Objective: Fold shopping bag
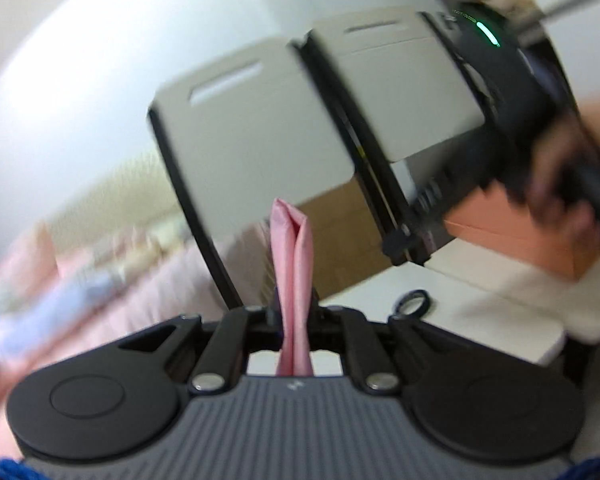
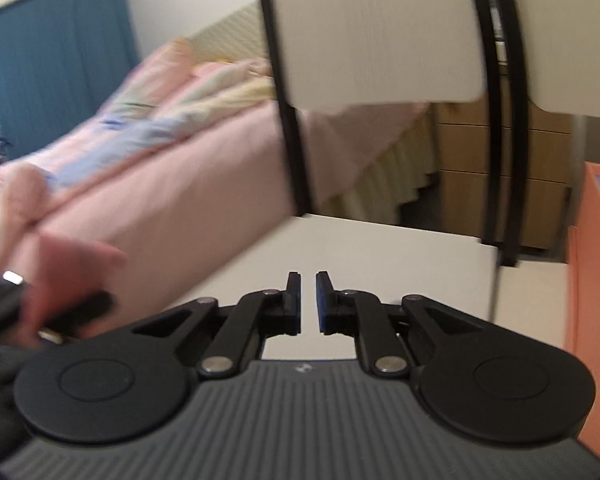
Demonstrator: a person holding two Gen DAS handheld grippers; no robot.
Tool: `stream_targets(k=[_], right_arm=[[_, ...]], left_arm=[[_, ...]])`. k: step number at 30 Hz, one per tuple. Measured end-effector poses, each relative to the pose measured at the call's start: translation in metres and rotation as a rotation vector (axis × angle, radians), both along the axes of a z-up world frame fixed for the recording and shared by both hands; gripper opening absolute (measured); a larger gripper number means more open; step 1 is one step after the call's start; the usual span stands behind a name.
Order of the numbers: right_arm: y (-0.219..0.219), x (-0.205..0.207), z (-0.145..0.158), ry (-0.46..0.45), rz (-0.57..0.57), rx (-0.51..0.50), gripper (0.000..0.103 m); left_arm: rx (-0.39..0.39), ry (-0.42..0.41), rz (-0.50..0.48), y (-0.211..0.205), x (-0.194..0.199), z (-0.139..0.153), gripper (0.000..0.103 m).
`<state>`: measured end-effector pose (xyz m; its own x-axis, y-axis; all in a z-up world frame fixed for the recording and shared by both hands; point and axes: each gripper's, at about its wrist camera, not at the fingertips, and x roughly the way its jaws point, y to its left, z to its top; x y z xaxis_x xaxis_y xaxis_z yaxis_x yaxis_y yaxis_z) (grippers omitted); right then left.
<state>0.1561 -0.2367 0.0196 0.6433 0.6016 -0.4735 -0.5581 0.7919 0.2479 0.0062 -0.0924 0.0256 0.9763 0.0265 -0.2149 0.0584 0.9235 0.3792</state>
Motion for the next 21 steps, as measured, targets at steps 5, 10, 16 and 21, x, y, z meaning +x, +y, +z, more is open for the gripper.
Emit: stream_targets(k=[5, 10, 16, 21], right_arm=[[0.007, 0.028, -0.036, 0.022, -0.150, -0.079, 0.017], [0.022, 0.061, -0.062, 0.038, -0.258, -0.172, 0.036], [0.024, 0.091, -0.080, 0.080, -0.346, -0.262, 0.035], [0.020, 0.098, -0.087, 0.132, -0.323, -0.238, 0.034]], left_arm=[[-0.067, 0.077, -0.006, 0.009, 0.004, 0.001, 0.012], [-0.141, 0.143, 0.009, 0.024, 0.012, 0.001, 0.012], [-0.227, 0.202, 0.020, 0.046, 0.019, 0.001, 0.012], [-0.261, 0.219, 0.014, 0.052, 0.020, 0.003, 0.013]])
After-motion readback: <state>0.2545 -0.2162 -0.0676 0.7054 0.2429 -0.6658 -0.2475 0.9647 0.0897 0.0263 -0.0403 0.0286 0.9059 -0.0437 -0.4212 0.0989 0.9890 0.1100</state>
